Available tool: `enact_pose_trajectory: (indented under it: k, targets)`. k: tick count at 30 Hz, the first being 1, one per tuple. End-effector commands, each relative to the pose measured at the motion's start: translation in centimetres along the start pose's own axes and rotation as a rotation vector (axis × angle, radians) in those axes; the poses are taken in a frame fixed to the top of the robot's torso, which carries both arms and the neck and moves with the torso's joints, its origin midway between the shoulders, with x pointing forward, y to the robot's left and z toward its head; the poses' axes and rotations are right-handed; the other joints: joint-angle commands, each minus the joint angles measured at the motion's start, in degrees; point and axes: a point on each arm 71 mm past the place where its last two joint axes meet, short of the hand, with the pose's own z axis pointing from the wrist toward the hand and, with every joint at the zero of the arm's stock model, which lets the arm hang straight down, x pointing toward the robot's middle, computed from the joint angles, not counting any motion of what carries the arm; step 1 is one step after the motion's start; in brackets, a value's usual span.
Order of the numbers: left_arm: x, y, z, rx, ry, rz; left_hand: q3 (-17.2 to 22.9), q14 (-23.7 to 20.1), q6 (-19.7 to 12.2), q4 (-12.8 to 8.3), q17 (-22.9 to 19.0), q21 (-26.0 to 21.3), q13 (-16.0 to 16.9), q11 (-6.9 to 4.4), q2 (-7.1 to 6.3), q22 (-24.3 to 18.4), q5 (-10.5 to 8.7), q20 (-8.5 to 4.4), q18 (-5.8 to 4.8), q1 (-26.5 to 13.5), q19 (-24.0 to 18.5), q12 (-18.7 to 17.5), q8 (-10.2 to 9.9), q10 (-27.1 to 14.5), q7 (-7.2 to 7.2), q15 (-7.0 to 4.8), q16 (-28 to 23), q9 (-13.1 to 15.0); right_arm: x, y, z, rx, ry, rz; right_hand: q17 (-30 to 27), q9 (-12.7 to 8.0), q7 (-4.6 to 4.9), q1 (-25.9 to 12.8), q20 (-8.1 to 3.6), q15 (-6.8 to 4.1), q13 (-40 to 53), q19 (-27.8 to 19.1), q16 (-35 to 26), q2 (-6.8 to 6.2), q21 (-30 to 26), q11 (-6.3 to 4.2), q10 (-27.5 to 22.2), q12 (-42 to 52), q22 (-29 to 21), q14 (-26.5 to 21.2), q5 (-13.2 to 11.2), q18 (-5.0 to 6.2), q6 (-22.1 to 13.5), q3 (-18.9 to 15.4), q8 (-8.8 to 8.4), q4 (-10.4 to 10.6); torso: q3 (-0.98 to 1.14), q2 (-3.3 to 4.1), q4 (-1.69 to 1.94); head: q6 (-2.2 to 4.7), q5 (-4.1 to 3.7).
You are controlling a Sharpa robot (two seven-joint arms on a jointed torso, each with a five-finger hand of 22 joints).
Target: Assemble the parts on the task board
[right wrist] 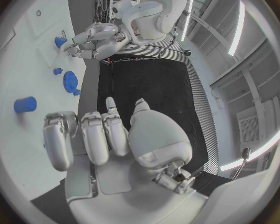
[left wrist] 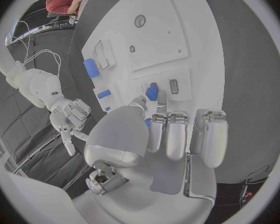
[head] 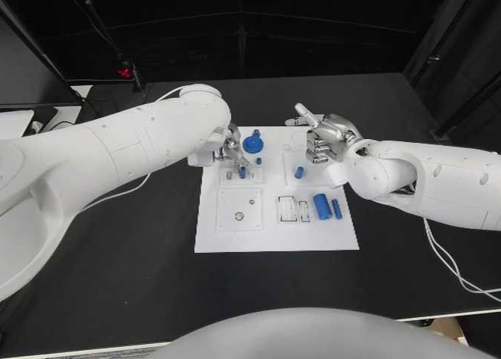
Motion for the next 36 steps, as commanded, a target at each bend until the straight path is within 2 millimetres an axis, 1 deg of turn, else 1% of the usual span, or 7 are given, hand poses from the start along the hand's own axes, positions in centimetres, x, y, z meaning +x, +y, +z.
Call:
enact_pose_trajectory:
  k: [1,9,18,27,29,34,36]
  targets:
    - [0.05,0.04,-0.03,-0.008,0.016,0.002,0.6,6.1,0.4,0.0,15.1,0.2,14.9,-0.48,-0.10,15.1,0.48,0.21,-0.37,1.0,6.0,0.2,0.3,6.0,-0.12,-0.08,0.0,0.1,0.09,0.16,0.01,-0.008,0.000,0.001,15.1,-0.1,3.35,0.3,-0.30,-0.10,15.1,4.6,0.1,0.51,-0.2,0.12,6.1,0.1,14.4,5.9,0.4,0.03,-0.3,0.4,0.14,-0.1,0.01,0.00,0.03,-0.05,-0.08]
    - [0.07,-0.21,0.02,0.006,0.003,-0.007,1.7,6.1,0.4,-0.3,15.1,0.2,14.9,-0.66,-0.37,15.1,0.63,0.10,-0.37,2.5,6.0,0.2,0.8,6.0,-0.33,-0.22,0.0,0.6,0.14,0.16,0.04,-0.009,0.001,0.001,15.1,-0.1,3.34,0.3,-0.30,-0.10,15.1,4.5,0.1,0.50,-0.3,0.12,6.1,0.1,14.4,5.9,0.4,0.07,-0.3,0.4,0.18,-0.1,0.00,0.00,0.02,-0.07,-0.24]
    - [0.15,-0.24,0.11,0.015,-0.001,-0.016,6.1,6.1,-0.4,-2.2,15.1,0.2,14.9,-0.83,-0.75,15.1,0.95,-0.21,-0.37,7.1,6.0,0.2,1.2,6.0,-0.47,-0.54,0.0,1.4,0.17,0.15,0.06,-0.009,0.002,0.001,15.1,-0.1,3.34,0.3,-0.30,-0.10,15.1,4.5,0.1,0.50,-0.3,0.12,6.1,0.1,14.3,5.9,0.4,0.08,-0.4,0.4,0.19,-0.1,0.00,-0.01,0.02,-0.09,-0.25]
    - [0.26,-0.45,0.16,0.034,0.001,-0.025,7.4,6.1,-0.6,-2.3,15.1,0.2,14.9,-0.72,-1.33,15.1,1.79,-0.25,-0.37,7.7,6.0,0.2,1.1,6.0,-0.34,-0.52,0.0,1.5,0.24,0.15,0.12,-0.009,0.003,0.002,15.1,-0.1,3.34,0.3,-0.30,-0.10,15.1,4.5,0.1,0.50,-0.3,0.12,6.1,0.1,14.3,5.9,0.4,0.08,-0.4,0.4,0.19,-0.1,-0.02,0.02,0.01,-0.08,-0.36]
    - [0.26,-0.43,0.16,0.037,0.000,-0.029,9.1,6.1,-0.7,-3.0,15.1,0.2,14.9,-0.66,-1.98,15.1,4.91,-0.28,-0.37,8.7,6.0,0.2,1.2,6.0,-0.28,-0.54,0.0,1.6,0.22,0.14,0.13,-0.009,0.003,0.001,15.1,-0.1,3.34,0.3,-0.30,-0.10,15.1,4.5,0.1,0.50,-0.3,0.12,6.1,0.1,14.3,5.9,0.4,0.08,-0.4,0.4,0.19,-0.1,-0.01,-0.01,0.02,-0.13,-0.41]
    - [0.14,-0.35,0.16,0.048,-0.014,-0.040,11.6,6.1,-0.8,-4.4,15.1,0.2,14.9,-0.55,-3.66,15.1,9.02,-0.28,-0.37,10.1,6.0,0.2,1.5,6.0,-0.13,-0.52,0.0,2.1,0.16,0.13,0.14,-0.008,0.001,0.001,15.1,-0.1,3.34,0.3,-0.30,-0.10,15.1,4.5,0.1,0.50,-0.3,0.12,6.1,0.1,14.3,5.9,0.4,0.08,-0.4,0.4,0.19,-0.1,0.02,-0.01,0.08,-0.15,-0.43]
    - [0.07,-0.25,0.16,0.052,-0.021,-0.054,13.3,6.1,-0.8,-5.5,15.1,0.2,14.9,-0.37,-4.43,15.1,10.97,-0.28,-0.37,10.9,6.0,0.2,1.8,6.0,0.09,-0.46,0.0,2.4,0.13,0.13,0.13,-0.009,0.001,0.001,15.1,-0.1,3.34,0.3,-0.30,-0.10,15.1,4.5,0.1,0.50,-0.3,0.12,6.1,0.1,14.3,5.9,0.4,0.08,-0.4,0.4,0.19,-0.1,0.03,-0.05,0.09,-0.19,-0.44]
